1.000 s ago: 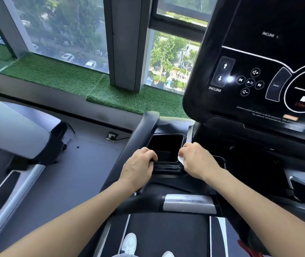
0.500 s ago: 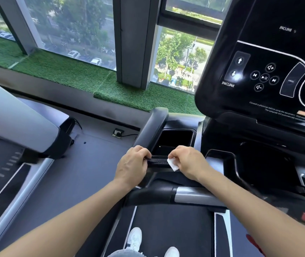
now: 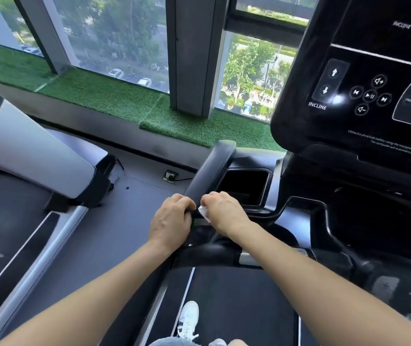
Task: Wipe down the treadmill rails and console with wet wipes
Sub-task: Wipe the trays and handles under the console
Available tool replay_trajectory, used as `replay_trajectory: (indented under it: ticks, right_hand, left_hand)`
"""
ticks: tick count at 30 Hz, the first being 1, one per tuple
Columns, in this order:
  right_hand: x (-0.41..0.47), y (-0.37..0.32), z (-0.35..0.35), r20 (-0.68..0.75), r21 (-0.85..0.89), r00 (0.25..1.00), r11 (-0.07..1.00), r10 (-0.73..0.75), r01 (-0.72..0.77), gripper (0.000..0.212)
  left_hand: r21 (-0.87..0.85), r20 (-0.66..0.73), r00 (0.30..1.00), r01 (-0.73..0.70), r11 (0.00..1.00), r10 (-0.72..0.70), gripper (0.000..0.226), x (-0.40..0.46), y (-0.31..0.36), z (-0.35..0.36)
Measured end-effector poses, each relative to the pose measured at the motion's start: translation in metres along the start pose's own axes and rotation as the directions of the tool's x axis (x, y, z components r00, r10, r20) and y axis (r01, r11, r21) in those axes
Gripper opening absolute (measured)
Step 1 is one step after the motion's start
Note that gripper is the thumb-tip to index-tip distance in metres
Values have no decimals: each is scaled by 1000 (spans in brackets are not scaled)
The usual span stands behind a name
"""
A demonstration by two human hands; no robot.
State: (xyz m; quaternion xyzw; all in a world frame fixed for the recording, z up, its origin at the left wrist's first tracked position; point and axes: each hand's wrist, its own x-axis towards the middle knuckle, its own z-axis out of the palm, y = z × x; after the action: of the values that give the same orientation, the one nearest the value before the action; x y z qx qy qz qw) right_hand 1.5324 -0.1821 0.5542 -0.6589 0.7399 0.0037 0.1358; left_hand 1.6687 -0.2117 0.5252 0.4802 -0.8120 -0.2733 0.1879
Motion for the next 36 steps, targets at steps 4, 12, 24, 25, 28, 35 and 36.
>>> replay_trajectory:
  ticks: [4, 12, 24, 25, 28, 35, 36]
  right_hand:
    - [-5, -2, -1, -15, 114, 998, 992, -58, 59, 17]
    - [-51, 49, -49, -163, 414, 983, 910, 88, -13, 8]
    - [-50, 57, -32, -95, 39, 990, 994, 101, -98, 22]
    - [-46, 52, -30, -95, 31, 992, 996, 86, -83, 22]
    - [-35, 37, -22, -100, 20, 993, 998, 57, -55, 22]
    - [-14, -1, -6, -93, 2, 995, 1000, 28, -28, 21]
    - [-12, -6, -3, -101, 4, 995, 1000, 21, -21, 22]
  left_hand:
    - [29, -19, 998, 60, 998, -59, 22, -8, 7, 1]
    - [52, -62, 996, 67, 996, -64, 23, -27, 34, 7]
    - [36, -120, 988, 106, 994, -101, 23, -47, 36, 9]
    - [34, -120, 987, 107, 994, -102, 23, -48, 34, 8]
    - [32, -109, 988, 111, 993, -107, 23, -48, 26, 6]
    - [-3, -85, 988, 130, 991, -130, 24, -55, 6, -4]
    - [-5, -85, 988, 129, 992, -129, 24, -55, 3, -5]
